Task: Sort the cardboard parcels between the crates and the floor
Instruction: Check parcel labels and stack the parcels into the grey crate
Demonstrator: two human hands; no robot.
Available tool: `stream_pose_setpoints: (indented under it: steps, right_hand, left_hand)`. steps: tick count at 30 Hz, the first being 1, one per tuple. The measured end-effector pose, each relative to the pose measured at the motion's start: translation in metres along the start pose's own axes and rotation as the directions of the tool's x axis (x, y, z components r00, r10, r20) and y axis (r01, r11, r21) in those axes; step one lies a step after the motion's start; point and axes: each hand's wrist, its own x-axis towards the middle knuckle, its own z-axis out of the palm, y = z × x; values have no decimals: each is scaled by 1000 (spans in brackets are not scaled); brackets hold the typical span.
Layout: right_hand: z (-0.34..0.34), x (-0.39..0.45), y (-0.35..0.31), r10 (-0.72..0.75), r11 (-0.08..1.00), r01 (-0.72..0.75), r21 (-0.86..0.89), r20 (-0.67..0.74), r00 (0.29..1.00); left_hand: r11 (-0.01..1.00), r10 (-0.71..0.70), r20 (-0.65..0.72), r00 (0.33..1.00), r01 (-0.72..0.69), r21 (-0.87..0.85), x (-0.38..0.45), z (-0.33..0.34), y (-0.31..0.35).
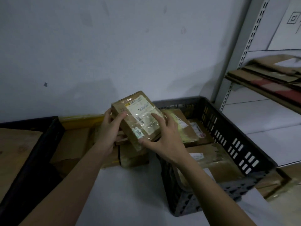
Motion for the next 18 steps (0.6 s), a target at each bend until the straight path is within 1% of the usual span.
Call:
stream_pose_setpoints:
  steps: [2, 4, 6, 9, 12, 13, 14, 16, 17, 18]
  right_hand:
    - [-10, 1, 12, -33, 996, 33, -85, 2, 999]
    - [-19, 3, 26, -54, 993, 53, -105, -7, 999]
    - [-28, 4, 43, -45, 996, 42, -81, -28, 999]
    - [-46, 4, 74, -23, 999, 20, -31, -80, 997]
    - [-66, 7, 105, 59, 995, -44, 84, -179, 982]
    - [-73, 9, 116, 88, 992, -67, 105, -222, 971]
    - [-81, 11, 127, 116, 990, -89, 114, -264, 957]
    - [-95, 18, 148, 172, 983, -142, 114, -325, 930]
    - [-102, 22, 158, 207, 977, -180, 111, -340, 917]
    - [-108, 26, 168, 247, 969, -224, 105, -346, 905]
  left_hand:
    - [1000, 5, 13, 1000, -5, 29, 0, 21, -2]
    - [999, 8, 8, 1000, -8, 43, 2, 41, -4]
    - [999, 16, 17, 1000, -16, 43, 3, 64, -6]
    - [999, 22, 76, 997, -25, 35, 2, 99, -10]
    - [998, 58, 123, 991, -58, -1, 4, 138, -21]
    - [996, 89, 132, 987, -93, 20, 5, 152, -27]
    - [988, 119, 143, 983, -131, 77, 5, 166, -35]
    - [955, 117, 197, 974, -165, 248, 4, 190, -56]
    - [912, 109, 255, 961, -198, 360, 5, 198, -71]
    - [828, 83, 341, 936, -255, 499, 8, 205, -87]
